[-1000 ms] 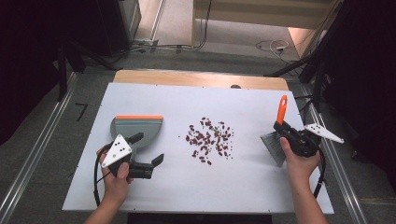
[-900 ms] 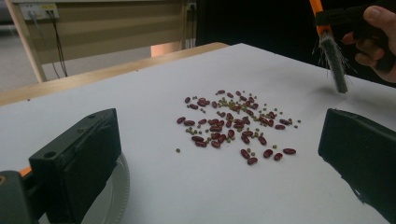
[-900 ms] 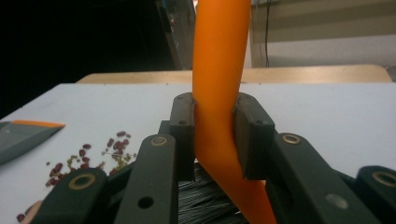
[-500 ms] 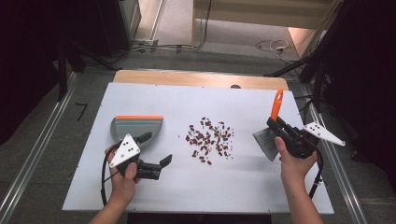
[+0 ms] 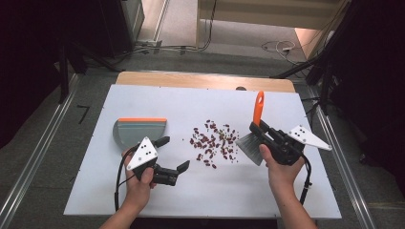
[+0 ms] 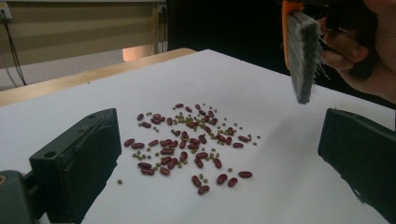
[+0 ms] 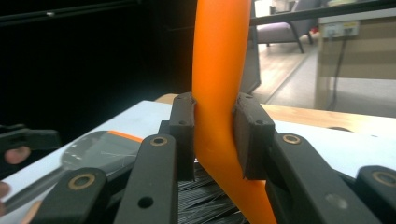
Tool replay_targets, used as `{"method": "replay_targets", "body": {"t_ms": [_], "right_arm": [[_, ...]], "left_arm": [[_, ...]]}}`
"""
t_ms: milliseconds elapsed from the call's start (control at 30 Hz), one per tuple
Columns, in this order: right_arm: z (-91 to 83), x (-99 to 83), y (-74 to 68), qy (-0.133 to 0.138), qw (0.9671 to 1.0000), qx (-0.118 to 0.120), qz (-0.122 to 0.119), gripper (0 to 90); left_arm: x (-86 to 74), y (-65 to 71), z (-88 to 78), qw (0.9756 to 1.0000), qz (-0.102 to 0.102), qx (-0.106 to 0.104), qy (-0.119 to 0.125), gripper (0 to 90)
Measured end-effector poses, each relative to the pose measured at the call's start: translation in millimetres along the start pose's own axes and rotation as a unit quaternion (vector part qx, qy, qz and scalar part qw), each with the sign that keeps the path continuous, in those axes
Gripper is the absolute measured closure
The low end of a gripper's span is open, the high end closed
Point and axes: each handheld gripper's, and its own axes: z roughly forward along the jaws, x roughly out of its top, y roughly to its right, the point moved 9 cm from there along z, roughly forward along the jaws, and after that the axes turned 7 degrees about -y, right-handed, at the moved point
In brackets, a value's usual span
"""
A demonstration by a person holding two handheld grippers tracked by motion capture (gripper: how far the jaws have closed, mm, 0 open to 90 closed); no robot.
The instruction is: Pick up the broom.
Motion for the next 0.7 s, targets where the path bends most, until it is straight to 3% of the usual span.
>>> {"method": "replay_targets", "body": {"t_ms": [233, 467, 633, 700], "right_arm": [[11.7, -1.6, -35.1, 0.001, 0.9993, 0.034, -0.016, 69.7], [19.0, -3.5, -61.5, 0.001, 0.9981, 0.056, -0.026, 69.6], [25.7, -8.7, -82.9, -0.005, 0.9966, 0.073, -0.038, 69.6], [27.5, -10.3, -88.9, -0.005, 0.9962, 0.078, -0.040, 69.6]], "left_arm": [[-0.1, 16.4, 11.7, 0.9998, 0.000, -0.015, -0.012, 1.8], [2.4, 33.8, 20.2, 0.9989, -0.021, -0.040, -0.014, 5.2], [2.2, 47.8, 27.4, 0.9973, -0.043, -0.053, -0.026, 14.9], [1.2, 53.2, 30.0, 0.9971, -0.041, -0.056, -0.031, 20.8]]}}
